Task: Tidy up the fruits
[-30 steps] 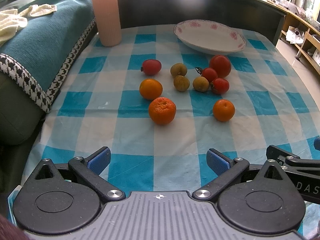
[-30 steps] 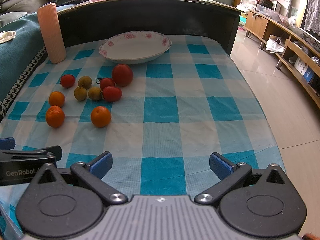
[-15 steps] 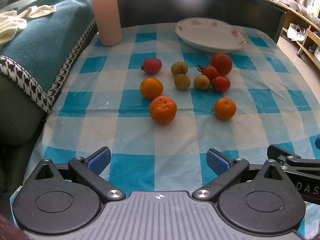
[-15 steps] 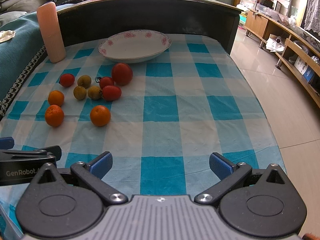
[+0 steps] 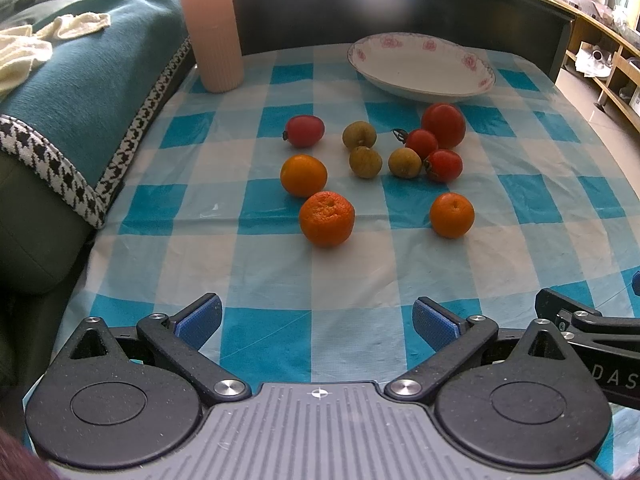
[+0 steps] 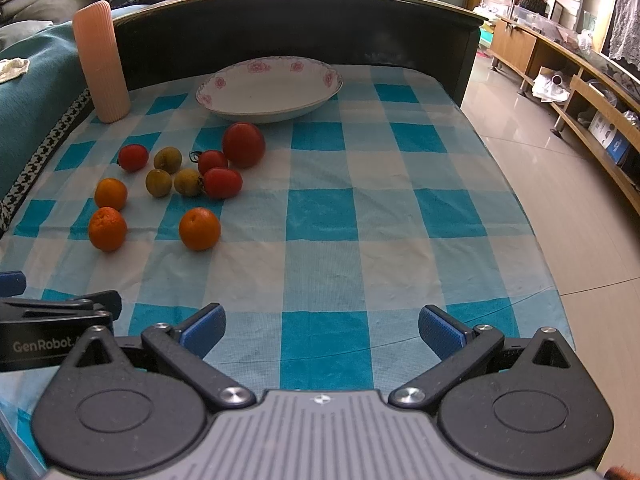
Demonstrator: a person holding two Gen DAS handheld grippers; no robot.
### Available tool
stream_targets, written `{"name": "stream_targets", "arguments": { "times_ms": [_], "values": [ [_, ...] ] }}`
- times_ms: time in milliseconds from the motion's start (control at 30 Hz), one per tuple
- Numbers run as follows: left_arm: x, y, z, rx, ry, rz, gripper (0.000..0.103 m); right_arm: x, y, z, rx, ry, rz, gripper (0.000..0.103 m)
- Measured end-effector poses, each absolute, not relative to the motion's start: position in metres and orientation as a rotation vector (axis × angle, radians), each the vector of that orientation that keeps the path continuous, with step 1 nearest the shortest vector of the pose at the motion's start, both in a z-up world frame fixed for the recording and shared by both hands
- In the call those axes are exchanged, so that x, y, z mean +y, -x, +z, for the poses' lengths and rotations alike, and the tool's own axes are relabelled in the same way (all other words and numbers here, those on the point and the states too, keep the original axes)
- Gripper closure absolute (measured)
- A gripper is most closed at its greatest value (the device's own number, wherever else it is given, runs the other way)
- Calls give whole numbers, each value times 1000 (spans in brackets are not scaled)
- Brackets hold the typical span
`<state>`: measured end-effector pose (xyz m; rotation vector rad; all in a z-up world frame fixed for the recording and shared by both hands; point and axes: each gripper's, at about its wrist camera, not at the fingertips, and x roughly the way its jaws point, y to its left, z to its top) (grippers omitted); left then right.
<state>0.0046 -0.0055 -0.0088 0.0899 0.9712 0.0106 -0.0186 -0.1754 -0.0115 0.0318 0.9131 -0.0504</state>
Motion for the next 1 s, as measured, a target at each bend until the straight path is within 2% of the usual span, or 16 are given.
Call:
{"name": "stream_targets", "arguments": {
  "times_ms": [767,1000],
  "values": [
    [20,-22,-5,930,-95,31,0,-160,-23,-6,890,-43,86,0],
    [23,-29,-8,907,-94,3,0,-143,-49,-14,919,-21,201,24]
  ]
}}
